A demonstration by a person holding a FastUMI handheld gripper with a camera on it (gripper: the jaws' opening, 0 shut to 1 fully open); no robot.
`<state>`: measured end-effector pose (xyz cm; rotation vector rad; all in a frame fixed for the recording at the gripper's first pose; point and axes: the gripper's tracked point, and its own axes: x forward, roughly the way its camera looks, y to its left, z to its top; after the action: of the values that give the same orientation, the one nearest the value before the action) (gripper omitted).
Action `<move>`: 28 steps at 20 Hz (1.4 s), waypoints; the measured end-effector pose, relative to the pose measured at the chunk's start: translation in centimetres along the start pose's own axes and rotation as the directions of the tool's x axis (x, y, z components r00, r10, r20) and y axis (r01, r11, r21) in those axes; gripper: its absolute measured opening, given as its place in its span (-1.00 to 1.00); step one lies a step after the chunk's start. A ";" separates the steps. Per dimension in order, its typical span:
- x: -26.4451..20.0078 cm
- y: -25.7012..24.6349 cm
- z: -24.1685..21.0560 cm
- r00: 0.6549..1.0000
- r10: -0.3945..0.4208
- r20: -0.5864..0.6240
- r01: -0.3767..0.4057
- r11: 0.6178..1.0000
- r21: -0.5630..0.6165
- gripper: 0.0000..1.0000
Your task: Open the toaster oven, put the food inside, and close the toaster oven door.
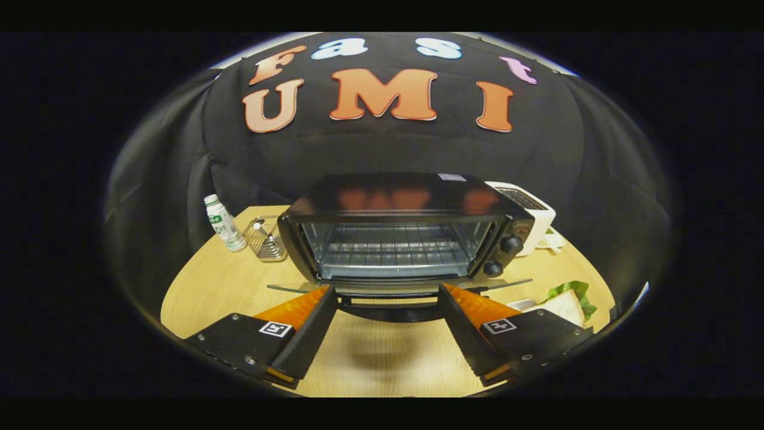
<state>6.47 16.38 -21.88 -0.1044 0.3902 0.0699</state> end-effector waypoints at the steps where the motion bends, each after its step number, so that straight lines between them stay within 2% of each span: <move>1: -0.2 0.0 -1.3 1.000 0.000 -0.022 0.000 1.000 0.005 0.99; 6: 0.4 0.2 -7.5 0.991 0.003 -0.137 -0.004 1.000 -0.009 0.99; 12: 1.8 0.3 -12.1 0.976 0.004 -0.219 -0.005 1.000 -0.004 1.00; 15: 1.6 0.5 -11.8 0.976 0.019 -0.218 -0.024 1.000 -0.019 1.00; 19: 0.2 0.0 -10.7 0.970 0.080 -0.227 -0.088 0.996 -0.023 1.00; 22: -1.3 -2.1 -9.8 0.963 0.106 -0.247 -0.119 0.992 -0.040 1.00; 28: -4.4 -6.8 -7.9 0.940 0.157 -0.302 -0.164 0.986 0.002 1.00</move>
<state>0.00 8.47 -26.89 -0.1060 0.7044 0.2219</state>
